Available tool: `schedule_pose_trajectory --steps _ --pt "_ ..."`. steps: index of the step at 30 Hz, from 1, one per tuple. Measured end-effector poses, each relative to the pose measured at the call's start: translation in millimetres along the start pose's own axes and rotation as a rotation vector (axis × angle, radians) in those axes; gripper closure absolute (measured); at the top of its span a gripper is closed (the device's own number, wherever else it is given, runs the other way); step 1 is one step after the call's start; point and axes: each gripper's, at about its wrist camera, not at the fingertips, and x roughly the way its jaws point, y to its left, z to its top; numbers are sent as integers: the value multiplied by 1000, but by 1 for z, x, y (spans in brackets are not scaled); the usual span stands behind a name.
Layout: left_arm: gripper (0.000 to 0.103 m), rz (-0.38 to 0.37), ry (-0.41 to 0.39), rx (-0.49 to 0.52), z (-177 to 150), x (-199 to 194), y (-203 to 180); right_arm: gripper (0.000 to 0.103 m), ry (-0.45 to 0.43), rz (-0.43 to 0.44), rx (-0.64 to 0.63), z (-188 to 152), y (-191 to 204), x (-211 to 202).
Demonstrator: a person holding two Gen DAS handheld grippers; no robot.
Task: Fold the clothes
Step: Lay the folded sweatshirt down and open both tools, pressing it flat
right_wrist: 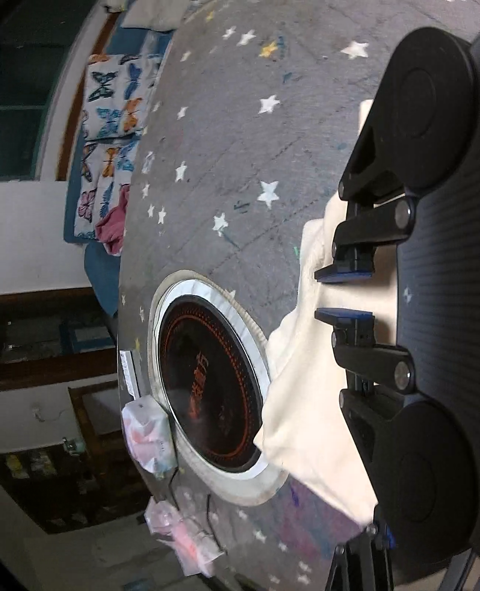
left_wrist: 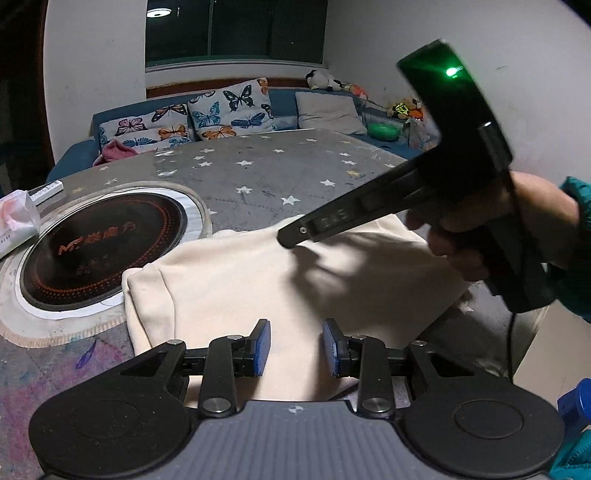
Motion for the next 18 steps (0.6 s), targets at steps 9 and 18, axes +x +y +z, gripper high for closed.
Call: schedule_pose_trajectory --steps 9,18 --pt "70 -6 -12 -18 -1 -1 1 89 -29 70 -127 12 33 -13" --pt "69 -19 -24 -36 -4 -3 5 89 13 67 -186 21 54 24"
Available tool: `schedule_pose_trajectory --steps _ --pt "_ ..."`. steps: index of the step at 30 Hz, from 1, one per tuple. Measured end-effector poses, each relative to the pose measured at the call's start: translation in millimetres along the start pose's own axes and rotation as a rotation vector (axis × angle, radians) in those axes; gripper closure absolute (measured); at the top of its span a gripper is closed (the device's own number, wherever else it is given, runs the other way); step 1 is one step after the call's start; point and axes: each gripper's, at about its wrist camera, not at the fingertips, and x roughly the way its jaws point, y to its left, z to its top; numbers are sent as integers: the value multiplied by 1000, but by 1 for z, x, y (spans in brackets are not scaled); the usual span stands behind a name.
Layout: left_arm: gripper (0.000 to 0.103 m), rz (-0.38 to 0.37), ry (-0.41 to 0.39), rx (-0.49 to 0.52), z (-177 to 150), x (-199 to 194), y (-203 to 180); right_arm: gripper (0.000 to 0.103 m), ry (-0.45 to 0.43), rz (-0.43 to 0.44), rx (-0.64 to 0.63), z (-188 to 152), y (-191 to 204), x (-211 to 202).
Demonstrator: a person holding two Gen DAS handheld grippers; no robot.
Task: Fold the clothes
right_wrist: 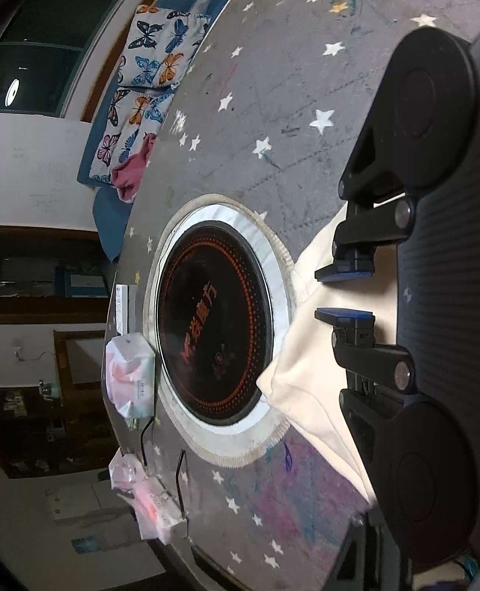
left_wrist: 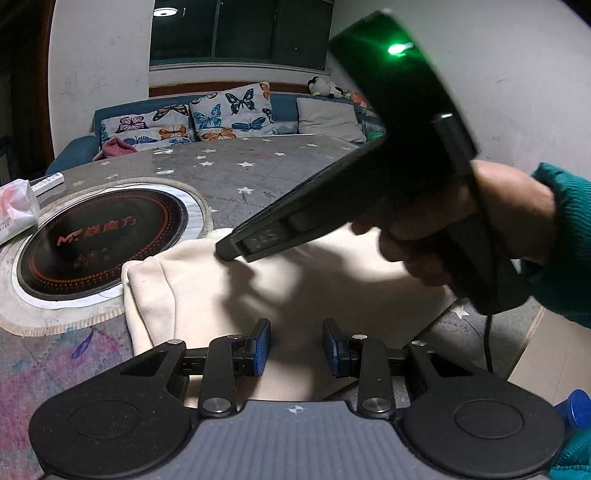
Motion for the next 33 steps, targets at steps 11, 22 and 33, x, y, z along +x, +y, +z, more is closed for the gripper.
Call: schedule_pose_trajectory --steps 11,22,33 --pt "68 -8 8 -21 8 -4 4 88 -62 -12 56 2 -20 -34" --pt "67 101 -29 -85 37 3 36 88 -50 -153 207 -64 -73 -85" --pt "67 182 29 -107 40 29 59 89 -44 -169 302 -78 -109 -69"
